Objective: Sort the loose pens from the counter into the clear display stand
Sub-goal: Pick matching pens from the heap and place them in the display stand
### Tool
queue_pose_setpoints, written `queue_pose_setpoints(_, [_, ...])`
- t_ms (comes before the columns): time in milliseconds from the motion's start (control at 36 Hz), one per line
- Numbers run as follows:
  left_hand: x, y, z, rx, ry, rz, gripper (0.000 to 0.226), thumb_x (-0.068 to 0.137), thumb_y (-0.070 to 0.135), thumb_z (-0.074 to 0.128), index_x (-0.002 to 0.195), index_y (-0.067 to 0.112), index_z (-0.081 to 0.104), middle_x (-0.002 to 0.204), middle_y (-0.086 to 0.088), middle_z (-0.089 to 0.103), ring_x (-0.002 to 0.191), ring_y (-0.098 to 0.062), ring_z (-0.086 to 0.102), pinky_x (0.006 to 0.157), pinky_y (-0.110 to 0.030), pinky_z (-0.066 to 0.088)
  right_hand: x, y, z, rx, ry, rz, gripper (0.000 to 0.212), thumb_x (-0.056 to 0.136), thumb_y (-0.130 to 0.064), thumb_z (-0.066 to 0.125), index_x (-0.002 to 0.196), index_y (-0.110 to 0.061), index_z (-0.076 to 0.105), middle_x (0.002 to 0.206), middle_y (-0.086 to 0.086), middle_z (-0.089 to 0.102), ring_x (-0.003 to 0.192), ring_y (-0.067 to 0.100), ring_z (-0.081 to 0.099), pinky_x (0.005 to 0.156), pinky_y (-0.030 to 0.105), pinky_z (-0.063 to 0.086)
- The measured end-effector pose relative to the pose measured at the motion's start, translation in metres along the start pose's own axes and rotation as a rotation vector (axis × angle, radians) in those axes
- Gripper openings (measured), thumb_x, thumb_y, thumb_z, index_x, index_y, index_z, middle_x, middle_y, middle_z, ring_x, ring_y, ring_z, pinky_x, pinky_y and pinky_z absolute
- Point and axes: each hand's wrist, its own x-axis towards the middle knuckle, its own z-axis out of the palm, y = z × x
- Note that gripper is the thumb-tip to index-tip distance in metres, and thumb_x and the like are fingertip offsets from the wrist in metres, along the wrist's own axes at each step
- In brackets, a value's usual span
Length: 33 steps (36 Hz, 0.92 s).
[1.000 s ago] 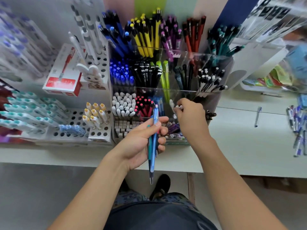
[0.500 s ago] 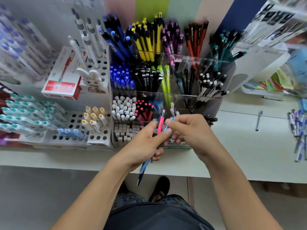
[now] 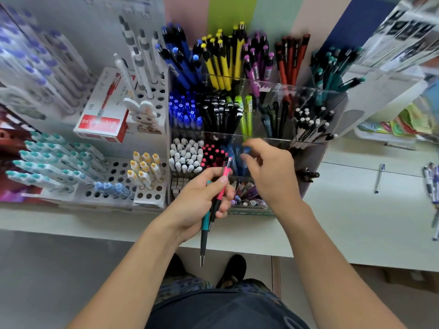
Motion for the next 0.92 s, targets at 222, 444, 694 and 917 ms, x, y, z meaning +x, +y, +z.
queue_pose_setpoints(222, [0.0,-0.009,-0.002,0.038,0.129,0.064,0.013,0.099,0.014,0.06,0.104,0.001,0.058,0.077,-0.009,0.068,0.058,-0.012,0.06,0.05,-0.021,0.05,-0.001,-0.009,0.0,-0.07,0.012,-0.012,0.031,0.099,-0.035,0.062,0.092,-0.008,0.075,0.077,0.003,0.059,0.074,0.022,0.057,0.067,0.036,0.044])
queue_pose_setpoints(444, [0.003,-0.009,-0.006,0.049,0.154,0.095,0.018,0.095,0.018,0.064,0.108,0.005,0.063,0.092,-0.025,0.073,0.074,-0.027,0.07,0.055,-0.023,0.056,-0.009,-0.032,-0.012,0.56,-0.242,0.3,0.019,0.093,-0.019,0.072,0.079,-0.008,0.073,0.056,0.003,0.063,0.049,0.013,0.055,0.05,0.029,0.047])
queue_pose_setpoints(694, [-0.005,-0.014,-0.021,0.031,0.288,-0.007,0.046,0.107,0.046,0.036,0.123,0.012,0.062,0.074,-0.006,0.066,0.039,-0.007,0.032,0.033,-0.017,0.02,0.006,-0.036,-0.023,0.385,0.071,-0.004,0.018,0.097,-0.006,0.065,0.113,-0.012,0.068,0.085,-0.009,0.07,0.078,0.012,0.072,0.073,0.028,0.059])
queue_pose_setpoints(917, [-0.011,-0.004,-0.028,-0.461,0.137,-0.025,0.051,0.094,0.034,0.029,0.113,-0.005,0.057,0.075,-0.011,0.056,0.055,-0.013,0.036,0.043,-0.022,0.028,-0.004,-0.025,0.026,0.022,-0.021,-0.243,0.025,0.09,-0.009,0.068,0.113,-0.009,0.076,0.1,0.008,0.076,0.09,0.033,0.068,0.08,0.048,0.056])
